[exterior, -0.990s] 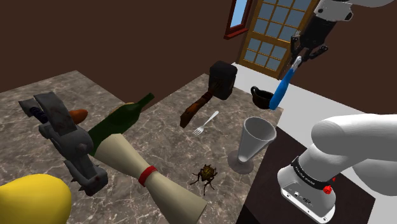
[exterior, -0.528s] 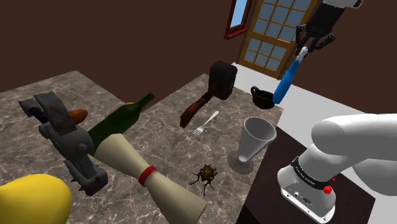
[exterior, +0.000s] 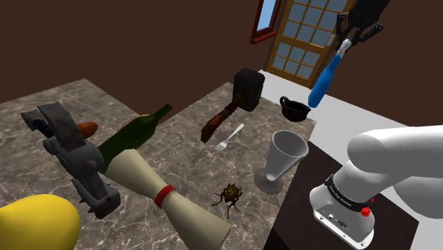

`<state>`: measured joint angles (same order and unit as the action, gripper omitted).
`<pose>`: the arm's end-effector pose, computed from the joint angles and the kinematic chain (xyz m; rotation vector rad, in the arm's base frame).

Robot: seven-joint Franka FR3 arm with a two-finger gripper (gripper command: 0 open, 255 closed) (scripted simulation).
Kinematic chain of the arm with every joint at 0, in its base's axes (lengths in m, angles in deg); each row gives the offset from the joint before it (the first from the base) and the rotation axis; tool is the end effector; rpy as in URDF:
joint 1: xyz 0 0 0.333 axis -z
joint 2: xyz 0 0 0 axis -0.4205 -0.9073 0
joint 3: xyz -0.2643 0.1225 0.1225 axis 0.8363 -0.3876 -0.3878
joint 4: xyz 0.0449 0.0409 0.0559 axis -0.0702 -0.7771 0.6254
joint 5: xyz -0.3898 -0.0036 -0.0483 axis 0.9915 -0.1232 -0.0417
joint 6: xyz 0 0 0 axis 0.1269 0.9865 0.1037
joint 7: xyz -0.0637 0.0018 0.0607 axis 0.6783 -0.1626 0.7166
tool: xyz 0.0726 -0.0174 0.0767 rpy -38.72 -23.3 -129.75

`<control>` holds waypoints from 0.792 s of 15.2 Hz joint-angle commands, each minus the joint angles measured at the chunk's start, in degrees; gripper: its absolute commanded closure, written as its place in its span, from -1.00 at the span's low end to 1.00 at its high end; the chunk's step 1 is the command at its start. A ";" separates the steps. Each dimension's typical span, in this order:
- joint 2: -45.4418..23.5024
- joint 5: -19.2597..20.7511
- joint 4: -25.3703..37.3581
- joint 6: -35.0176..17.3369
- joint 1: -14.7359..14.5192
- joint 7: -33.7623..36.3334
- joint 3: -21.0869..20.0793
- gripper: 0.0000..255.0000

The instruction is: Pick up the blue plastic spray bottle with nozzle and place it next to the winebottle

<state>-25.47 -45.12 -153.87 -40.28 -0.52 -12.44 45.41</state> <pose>0.2846 -0.1506 0.6347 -2.6718 1.5687 -0.0855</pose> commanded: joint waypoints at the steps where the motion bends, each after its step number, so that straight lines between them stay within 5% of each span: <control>1: -0.37 0.02 1.83 1.47 0.00 -0.05 0.06 1.00; 12: -4.19 -0.14 13.35 9.17 -0.17 0.11 0.03 1.00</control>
<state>-29.13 -45.22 -141.83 -31.90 -0.66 -12.37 45.47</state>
